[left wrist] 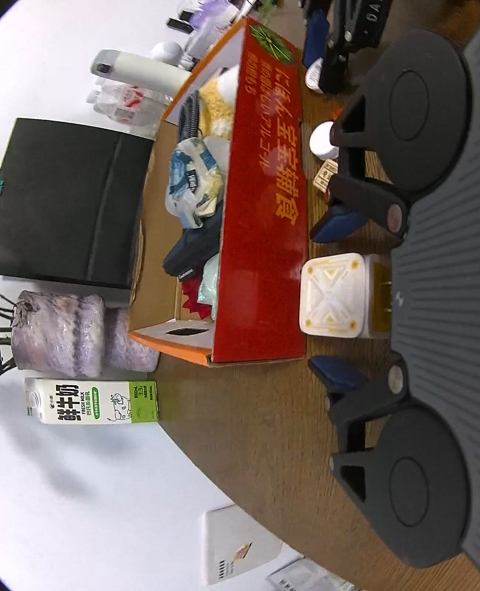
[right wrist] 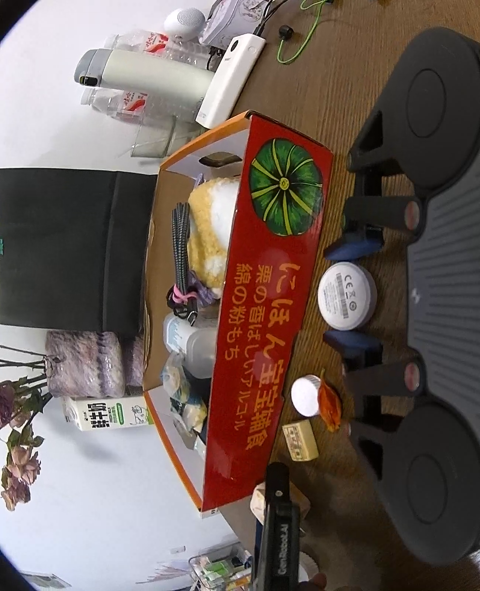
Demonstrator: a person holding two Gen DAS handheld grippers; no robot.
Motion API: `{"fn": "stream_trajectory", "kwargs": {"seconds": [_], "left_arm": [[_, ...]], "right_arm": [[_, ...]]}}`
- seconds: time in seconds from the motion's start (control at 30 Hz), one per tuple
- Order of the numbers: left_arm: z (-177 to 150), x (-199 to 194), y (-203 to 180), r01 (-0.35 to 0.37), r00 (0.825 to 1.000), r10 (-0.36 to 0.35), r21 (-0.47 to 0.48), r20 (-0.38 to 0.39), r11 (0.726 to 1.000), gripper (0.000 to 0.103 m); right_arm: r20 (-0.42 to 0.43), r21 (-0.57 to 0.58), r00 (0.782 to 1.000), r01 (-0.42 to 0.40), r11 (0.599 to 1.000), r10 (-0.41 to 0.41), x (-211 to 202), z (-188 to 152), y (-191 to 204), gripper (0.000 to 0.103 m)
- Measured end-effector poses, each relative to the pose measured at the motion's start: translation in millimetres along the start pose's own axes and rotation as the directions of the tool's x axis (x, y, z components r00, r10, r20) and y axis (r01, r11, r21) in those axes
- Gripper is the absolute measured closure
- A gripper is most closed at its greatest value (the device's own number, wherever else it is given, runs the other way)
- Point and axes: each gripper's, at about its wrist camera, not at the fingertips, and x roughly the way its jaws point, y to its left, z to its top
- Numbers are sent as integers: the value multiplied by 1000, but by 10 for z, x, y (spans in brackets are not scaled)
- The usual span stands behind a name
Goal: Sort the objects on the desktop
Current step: 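Grasp the white square box with the left gripper while the right grasps the white round tin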
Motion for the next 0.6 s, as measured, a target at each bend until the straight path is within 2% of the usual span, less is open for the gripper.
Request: {"fn": "stream_trajectory", "kwargs": {"seconds": [0.23, 0.37, 0.6], "left_arm": [[-3, 2, -104, -48, 999, 48, 34, 0, 998, 58], [-15, -9, -145, -77, 997, 77, 40, 0, 996, 60], [6, -29, -317, -146, 989, 147, 68, -12, 987, 64]], "right_arm": [[4, 41, 1000, 31, 999, -31, 4, -1, 37, 65], [7, 43, 999, 50, 998, -51, 3, 2, 59, 65], [35, 31, 999, 34, 999, -35, -44, -8, 94, 65]]}}
